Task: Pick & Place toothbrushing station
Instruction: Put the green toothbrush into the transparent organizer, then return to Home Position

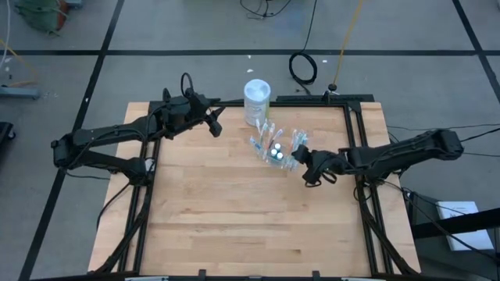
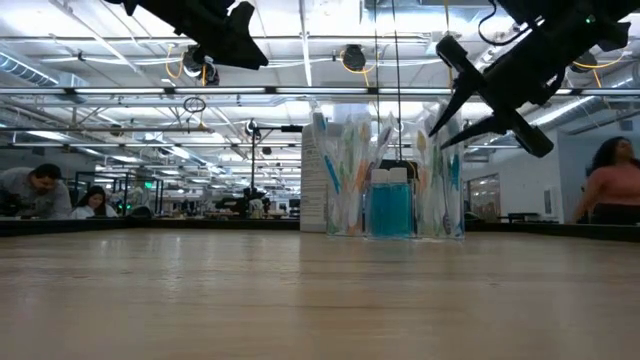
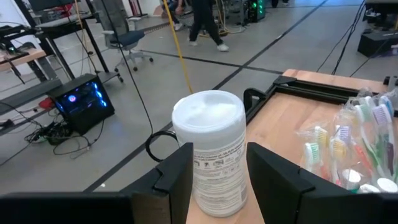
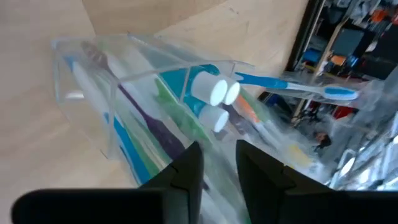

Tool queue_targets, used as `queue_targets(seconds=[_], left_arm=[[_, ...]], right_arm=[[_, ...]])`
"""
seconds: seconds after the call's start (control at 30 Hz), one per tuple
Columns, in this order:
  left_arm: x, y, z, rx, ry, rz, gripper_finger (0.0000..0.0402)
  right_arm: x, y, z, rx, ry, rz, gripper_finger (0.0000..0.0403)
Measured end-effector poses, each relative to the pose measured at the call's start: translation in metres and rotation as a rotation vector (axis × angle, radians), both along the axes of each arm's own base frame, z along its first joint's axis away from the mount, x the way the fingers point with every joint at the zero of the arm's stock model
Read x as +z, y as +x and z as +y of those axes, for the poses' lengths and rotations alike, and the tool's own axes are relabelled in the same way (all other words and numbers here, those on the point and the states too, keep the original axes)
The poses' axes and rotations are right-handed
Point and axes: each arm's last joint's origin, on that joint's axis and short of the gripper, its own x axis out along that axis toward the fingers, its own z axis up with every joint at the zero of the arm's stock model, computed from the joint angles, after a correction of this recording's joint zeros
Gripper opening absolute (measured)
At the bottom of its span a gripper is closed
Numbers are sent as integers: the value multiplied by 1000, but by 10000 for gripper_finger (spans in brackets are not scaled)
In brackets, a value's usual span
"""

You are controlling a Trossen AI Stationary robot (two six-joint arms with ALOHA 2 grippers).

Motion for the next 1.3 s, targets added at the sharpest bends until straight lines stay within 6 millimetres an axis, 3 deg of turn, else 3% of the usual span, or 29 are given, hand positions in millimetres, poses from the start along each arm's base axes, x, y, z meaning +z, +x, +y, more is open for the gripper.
queue_targets(seconds=[0.27, 0.47, 0.63, 0.83, 1.0, 1.3], left_arm=[[0, 0, 0, 0, 0, 1, 152], [-4, -1, -1, -7, -16, 44, 152], [-6, 0, -2, -64, -35, 50, 152], [-6, 1, -5, -170, -70, 36, 152], [-6, 2, -5, -168, -113, 9, 152], [-15, 5, -7, -178, -146, 80, 152]], right_arm=[[-4, 2, 2, -121, 161, -75, 109], [-1, 0, 7, -317, 459, -246, 98], [-1, -1, 11, -311, 473, -251, 92], [-2, -4, 15, -423, 500, -317, 93], [-5, -8, 28, -493, 613, -354, 89], [-8, -7, 39, -486, 641, -375, 89]])
